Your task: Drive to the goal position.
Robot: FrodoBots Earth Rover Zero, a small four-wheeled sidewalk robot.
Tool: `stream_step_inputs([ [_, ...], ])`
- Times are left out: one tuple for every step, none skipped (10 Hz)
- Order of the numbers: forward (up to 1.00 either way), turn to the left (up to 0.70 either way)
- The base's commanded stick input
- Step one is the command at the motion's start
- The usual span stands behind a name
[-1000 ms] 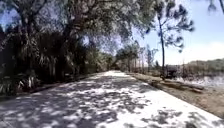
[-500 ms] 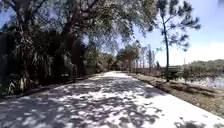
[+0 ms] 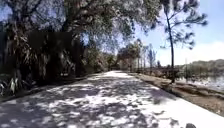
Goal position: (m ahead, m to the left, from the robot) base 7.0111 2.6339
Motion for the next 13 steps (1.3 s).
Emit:
stream_step_inputs([
  [0.70,0.00],
  [0.70,0.00],
  [0.70,0.00],
  [0.70,0.00],
  [0.70,0.00],
  [0.70,0.00],
  [0.70,0.00],
  [0.70,0.00],
  [0.70,0.00],
  [0.70,0.00],
  [0.70,0.00],
  [0.70,0.00],
  [0.70,0.00],
])
